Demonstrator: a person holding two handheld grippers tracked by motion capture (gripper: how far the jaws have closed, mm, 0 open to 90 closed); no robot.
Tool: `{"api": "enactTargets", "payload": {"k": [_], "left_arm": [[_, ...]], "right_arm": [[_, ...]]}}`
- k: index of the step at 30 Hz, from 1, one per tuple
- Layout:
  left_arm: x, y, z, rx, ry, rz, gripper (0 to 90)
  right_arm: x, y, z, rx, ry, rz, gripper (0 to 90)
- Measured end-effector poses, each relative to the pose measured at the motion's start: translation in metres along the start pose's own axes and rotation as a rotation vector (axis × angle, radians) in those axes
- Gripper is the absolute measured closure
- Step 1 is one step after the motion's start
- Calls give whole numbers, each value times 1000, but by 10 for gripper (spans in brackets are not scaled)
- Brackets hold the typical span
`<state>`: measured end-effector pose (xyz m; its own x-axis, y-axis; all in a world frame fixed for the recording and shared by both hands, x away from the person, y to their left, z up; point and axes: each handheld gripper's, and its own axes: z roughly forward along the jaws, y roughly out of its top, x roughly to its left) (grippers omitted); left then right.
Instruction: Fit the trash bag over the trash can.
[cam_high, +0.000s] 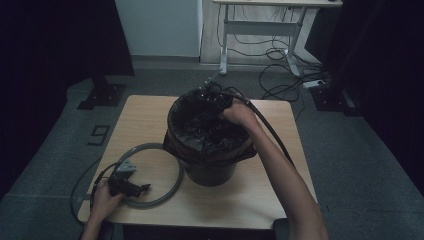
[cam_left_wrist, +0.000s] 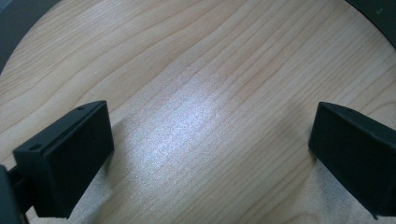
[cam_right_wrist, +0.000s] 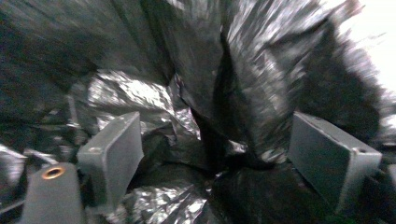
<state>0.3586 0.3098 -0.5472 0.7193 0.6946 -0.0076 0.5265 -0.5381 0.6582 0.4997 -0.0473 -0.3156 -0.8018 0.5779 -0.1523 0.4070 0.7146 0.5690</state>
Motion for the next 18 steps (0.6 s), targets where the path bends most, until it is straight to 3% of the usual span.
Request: {"api": "enactTargets", "payload": {"k": [6,7,11,13,14,18], "left_arm": [[0,0,0,0,1,-1,0],[0,0,0,0,0,-1,0],[0,0,0,-1,0,-1,0],[0,0,0,0,1,-1,0],[0,0,0,0,1,-1,0],[0,0,0,0,1,-1,0]], "right_arm": [[0,-4,31,39,47,13,176],[2,-6,37,51,44,-16,174],[5,-12,53,142,71,-35,172],[6,-12,53,152,74,-48,172],[7,-8,40,88,75,-59,171],[11,0,12,1,107,-83,159]]}}
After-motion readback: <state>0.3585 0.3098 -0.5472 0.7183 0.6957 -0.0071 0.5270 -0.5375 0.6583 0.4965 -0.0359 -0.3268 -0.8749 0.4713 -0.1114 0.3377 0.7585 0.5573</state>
